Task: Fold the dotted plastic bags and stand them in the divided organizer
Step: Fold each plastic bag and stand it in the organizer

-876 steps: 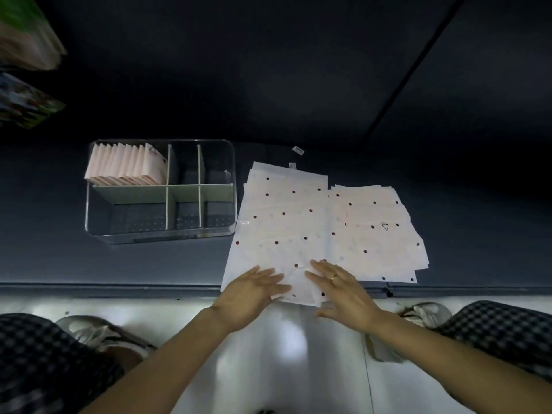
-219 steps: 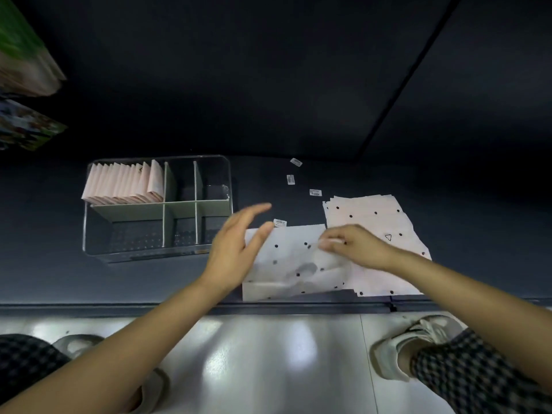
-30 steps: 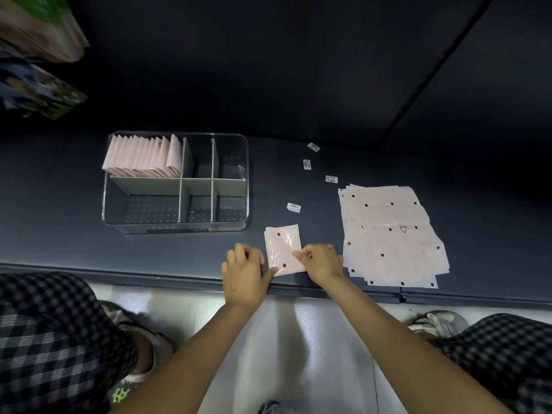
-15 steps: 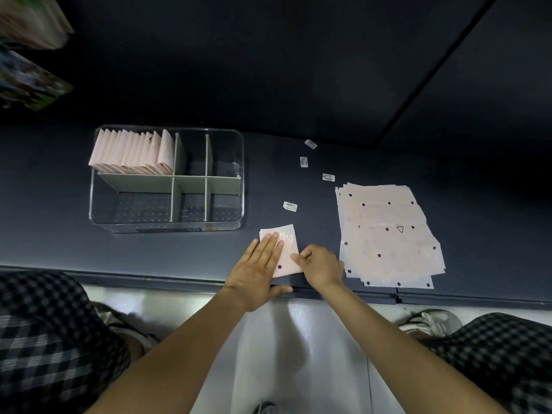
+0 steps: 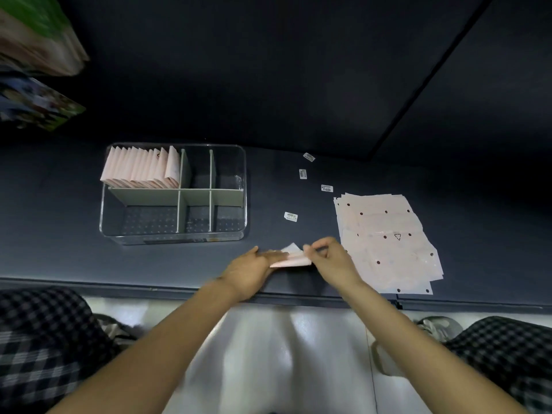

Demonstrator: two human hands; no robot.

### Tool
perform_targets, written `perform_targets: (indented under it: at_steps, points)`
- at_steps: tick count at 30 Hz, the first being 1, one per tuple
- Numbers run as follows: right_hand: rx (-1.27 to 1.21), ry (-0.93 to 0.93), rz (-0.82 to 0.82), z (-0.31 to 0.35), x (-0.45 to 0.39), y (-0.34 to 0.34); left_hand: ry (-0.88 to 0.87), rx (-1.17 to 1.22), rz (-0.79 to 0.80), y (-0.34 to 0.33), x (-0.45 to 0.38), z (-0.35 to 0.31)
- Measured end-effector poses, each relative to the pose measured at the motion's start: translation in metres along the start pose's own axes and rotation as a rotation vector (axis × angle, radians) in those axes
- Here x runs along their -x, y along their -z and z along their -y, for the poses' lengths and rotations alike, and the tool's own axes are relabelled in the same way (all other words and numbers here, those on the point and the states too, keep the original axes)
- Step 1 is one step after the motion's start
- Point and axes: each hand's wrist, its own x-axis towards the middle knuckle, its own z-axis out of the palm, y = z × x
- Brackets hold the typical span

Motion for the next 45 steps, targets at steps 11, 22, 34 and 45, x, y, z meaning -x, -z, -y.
perform_targets:
  at_steps: [11,22,34,45]
  points:
    - [0.500,0.450,0.469,0.113,0.007,-0.006,-0.130,0.015,0.150,0.149,0.026,0.010]
    - [-0.150,0.075,0.493,0.213,-0.048,-0.050,0.253,-0.363,-0.435,0.178,0.031,0.142]
    - [-0.028,-0.016,0.273,0.252,-0.093,-0.148,0.430,-0.212,-0.486,0.159,0.018,0.188]
    - [0.511,0.128,0.061,0.262,-0.091,-0.201,0.382,0.140,-0.652,0.163,0.011,0.178]
